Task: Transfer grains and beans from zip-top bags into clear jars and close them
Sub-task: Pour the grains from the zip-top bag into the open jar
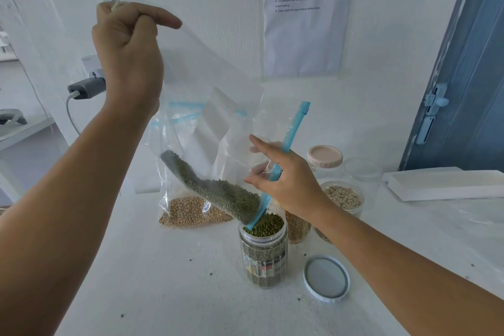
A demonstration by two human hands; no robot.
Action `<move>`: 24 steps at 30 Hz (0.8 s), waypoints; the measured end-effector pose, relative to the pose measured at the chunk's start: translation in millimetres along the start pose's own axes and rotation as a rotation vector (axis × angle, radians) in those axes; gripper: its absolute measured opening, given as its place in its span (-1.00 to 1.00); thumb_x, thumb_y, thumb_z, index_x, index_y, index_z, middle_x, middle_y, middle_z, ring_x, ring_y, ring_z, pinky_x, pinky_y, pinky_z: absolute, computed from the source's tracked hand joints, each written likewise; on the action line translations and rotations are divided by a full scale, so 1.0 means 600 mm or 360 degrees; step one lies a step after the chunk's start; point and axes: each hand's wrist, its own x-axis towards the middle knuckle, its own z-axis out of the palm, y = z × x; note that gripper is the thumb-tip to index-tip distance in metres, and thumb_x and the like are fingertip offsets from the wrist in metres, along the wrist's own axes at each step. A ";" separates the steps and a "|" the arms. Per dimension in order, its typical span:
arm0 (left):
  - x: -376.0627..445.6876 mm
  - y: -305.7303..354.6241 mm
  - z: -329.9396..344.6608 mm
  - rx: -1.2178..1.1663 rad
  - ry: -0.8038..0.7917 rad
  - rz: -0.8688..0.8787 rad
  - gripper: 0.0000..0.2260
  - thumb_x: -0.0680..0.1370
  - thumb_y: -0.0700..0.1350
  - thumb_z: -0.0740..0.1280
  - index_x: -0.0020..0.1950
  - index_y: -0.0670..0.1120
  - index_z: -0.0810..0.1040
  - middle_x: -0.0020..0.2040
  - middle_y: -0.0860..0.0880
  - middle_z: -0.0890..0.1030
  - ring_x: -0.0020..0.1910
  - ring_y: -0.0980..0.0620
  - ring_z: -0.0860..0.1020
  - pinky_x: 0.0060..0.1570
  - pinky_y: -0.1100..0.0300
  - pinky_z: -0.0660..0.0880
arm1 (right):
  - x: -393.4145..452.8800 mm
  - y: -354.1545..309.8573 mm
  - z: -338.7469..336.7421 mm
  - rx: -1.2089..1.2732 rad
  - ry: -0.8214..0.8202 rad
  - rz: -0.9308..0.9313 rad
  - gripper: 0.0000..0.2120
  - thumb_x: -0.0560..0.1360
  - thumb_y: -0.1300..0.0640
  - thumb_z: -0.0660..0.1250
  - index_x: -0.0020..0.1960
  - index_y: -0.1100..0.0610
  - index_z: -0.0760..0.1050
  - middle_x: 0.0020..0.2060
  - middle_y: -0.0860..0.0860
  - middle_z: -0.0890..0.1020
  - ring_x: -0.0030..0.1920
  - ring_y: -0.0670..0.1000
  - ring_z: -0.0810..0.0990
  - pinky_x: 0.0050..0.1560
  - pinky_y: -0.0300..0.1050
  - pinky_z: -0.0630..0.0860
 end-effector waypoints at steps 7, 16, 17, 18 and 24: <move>0.001 -0.004 0.000 -0.0013 -0.0004 0.0001 -0.54 0.43 -0.28 0.15 -0.23 0.17 0.76 -0.11 0.24 0.53 0.07 0.08 0.50 0.06 0.12 0.48 | 0.000 -0.003 -0.001 -0.0008 -0.0029 0.0003 -0.25 0.48 0.24 0.56 0.58 0.00 0.36 0.27 -0.07 0.58 0.01 -0.02 0.70 0.19 -0.10 0.65; -0.004 -0.006 -0.002 -0.0006 -0.0007 -0.0015 -0.53 0.43 -0.27 0.15 -0.25 0.20 0.75 -0.08 0.17 0.51 0.06 0.07 0.49 0.08 0.11 0.48 | -0.003 -0.006 -0.003 -0.0021 -0.0022 0.0008 -0.25 0.47 0.23 0.57 0.58 0.00 0.37 0.27 -0.08 0.58 0.01 -0.06 0.70 0.20 -0.19 0.63; -0.004 -0.006 -0.002 -0.0001 -0.0008 -0.0014 -0.53 0.43 -0.27 0.15 -0.25 0.20 0.75 -0.07 0.15 0.51 0.05 0.07 0.49 0.08 0.11 0.48 | -0.003 -0.006 -0.003 -0.0030 -0.0024 0.0002 -0.25 0.47 0.23 0.57 0.58 0.00 0.37 0.27 -0.07 0.58 0.01 -0.06 0.70 0.21 -0.19 0.63; -0.005 -0.005 -0.001 0.0006 -0.0013 -0.0011 -0.53 0.43 -0.27 0.15 -0.25 0.20 0.75 -0.07 0.15 0.51 0.05 0.06 0.49 0.08 0.12 0.48 | -0.003 -0.005 -0.002 -0.0038 -0.0029 -0.0005 -0.25 0.47 0.23 0.57 0.58 0.00 0.37 0.27 -0.07 0.58 0.01 -0.06 0.70 0.21 -0.17 0.63; -0.009 -0.006 -0.003 -0.0017 -0.0019 -0.0013 -0.53 0.43 -0.28 0.15 -0.24 0.19 0.75 -0.05 0.09 0.52 0.06 0.12 0.49 0.07 0.11 0.48 | -0.005 -0.006 -0.001 -0.0046 -0.0029 0.0004 -0.26 0.47 0.22 0.57 0.58 0.01 0.37 0.27 -0.08 0.58 0.01 -0.05 0.71 0.21 -0.11 0.65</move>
